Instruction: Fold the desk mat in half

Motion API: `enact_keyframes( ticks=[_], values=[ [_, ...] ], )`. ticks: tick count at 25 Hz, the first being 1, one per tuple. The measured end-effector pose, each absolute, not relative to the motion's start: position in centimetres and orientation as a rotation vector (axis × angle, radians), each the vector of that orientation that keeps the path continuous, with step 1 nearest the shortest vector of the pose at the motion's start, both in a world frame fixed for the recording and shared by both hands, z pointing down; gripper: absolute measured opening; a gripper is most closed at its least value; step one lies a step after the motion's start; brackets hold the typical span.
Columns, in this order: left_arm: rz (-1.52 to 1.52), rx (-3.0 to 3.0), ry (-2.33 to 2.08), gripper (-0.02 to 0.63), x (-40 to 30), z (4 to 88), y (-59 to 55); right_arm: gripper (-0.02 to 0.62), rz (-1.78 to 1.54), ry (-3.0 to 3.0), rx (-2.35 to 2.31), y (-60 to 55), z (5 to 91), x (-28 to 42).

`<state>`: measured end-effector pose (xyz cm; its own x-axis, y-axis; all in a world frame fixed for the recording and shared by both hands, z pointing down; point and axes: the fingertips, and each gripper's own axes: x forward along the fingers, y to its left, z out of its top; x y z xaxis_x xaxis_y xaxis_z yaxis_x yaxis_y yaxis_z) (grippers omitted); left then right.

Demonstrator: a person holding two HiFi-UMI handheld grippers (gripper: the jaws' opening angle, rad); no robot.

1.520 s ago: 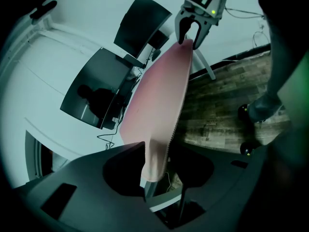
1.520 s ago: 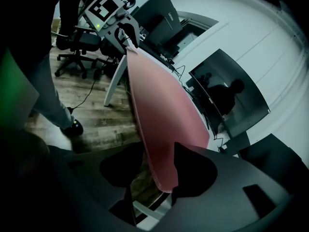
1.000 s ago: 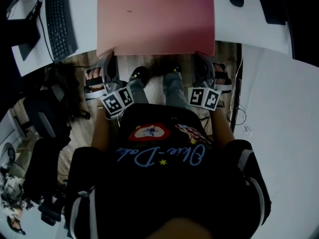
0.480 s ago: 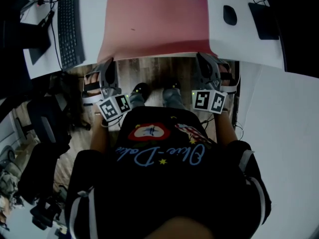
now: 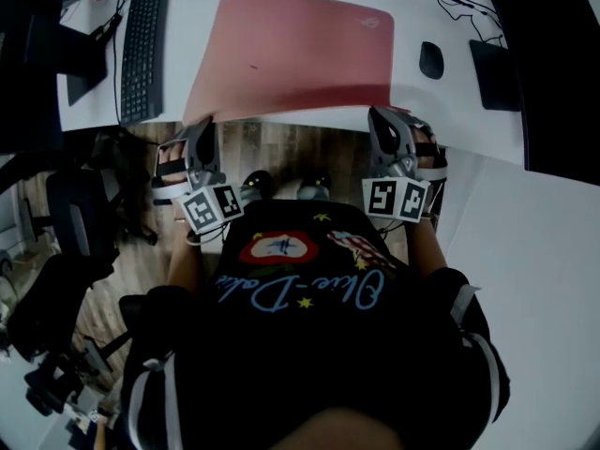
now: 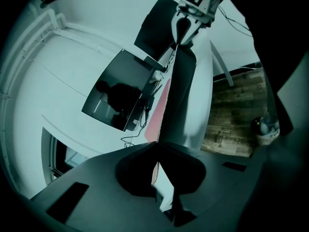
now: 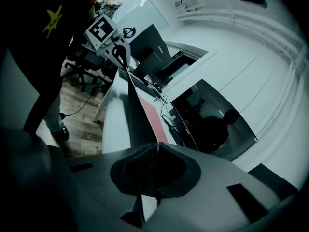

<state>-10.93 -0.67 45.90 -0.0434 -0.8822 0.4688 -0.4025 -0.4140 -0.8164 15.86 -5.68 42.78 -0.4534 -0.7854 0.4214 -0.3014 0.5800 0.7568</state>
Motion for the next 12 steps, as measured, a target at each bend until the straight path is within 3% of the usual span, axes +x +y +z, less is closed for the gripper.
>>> enact_keyframes(
  ticks=[12],
  values=[
    [-1.514, -1.724, 1.422, 0.015, -9.6, 44.6, -0.4, 0.011, -0.792, -2.120, 0.769, -6.3, 42.3, 17.2]
  ],
)
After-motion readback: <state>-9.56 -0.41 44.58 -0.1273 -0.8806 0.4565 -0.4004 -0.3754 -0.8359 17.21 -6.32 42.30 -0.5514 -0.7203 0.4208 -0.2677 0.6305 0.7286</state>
